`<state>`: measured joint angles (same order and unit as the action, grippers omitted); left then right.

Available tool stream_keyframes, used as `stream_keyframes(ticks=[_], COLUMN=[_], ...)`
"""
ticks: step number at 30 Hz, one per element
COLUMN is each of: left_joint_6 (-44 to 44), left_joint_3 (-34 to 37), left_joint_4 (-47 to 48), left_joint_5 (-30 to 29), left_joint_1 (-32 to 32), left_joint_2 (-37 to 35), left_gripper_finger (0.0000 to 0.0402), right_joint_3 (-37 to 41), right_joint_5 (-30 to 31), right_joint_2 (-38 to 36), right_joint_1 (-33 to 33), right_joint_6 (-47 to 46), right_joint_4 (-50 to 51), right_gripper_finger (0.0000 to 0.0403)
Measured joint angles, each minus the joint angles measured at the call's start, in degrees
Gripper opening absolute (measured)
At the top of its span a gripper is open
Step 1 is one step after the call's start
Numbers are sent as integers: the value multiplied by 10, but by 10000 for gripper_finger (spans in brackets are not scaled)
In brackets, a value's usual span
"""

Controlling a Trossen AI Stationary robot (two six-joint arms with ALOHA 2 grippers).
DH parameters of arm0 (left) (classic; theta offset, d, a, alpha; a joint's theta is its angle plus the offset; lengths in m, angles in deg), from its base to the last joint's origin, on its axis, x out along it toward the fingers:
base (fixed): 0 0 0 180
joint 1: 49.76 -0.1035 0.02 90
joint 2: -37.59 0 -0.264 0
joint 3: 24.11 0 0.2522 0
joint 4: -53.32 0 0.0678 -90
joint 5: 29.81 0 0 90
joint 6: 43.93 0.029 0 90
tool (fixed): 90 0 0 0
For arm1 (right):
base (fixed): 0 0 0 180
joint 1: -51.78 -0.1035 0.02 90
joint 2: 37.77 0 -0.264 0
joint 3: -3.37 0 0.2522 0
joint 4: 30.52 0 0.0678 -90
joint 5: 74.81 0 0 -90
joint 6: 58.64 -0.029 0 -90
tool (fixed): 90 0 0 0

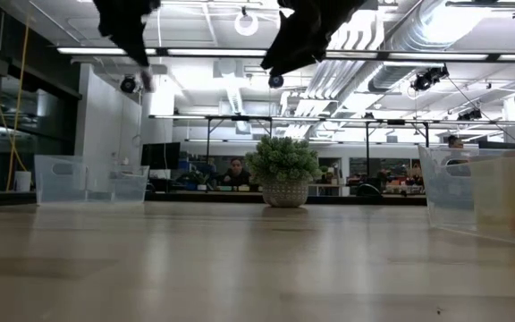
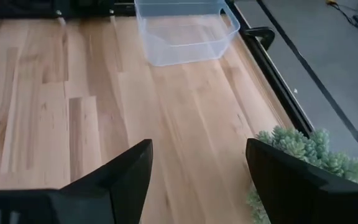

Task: Pick and place medicine bottles into bin by pill shape (circle, oval)
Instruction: Put the blue capsule bottle into the left transparent bin

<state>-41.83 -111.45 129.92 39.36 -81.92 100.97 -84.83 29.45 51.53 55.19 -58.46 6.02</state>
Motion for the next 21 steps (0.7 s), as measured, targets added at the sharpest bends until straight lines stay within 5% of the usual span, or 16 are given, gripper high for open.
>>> stream_keyframes(ticks=[9,21], left_joint_6=[-25,-86], left_joint_3=[0,14], left_joint_4=[47,4], left_joint_5=[70,146], left_joint_1=[-192,-266], left_joint_2=[80,198], left_gripper_finger=[102,102], right_joint_3=[3,3], right_joint_5=[-7,-8], right_joint_2=[0,1], right_joint_1=[4,4], right_joint_6=[-4,-27], right_joint_4=[1,1], right_gripper_finger=[252,252])
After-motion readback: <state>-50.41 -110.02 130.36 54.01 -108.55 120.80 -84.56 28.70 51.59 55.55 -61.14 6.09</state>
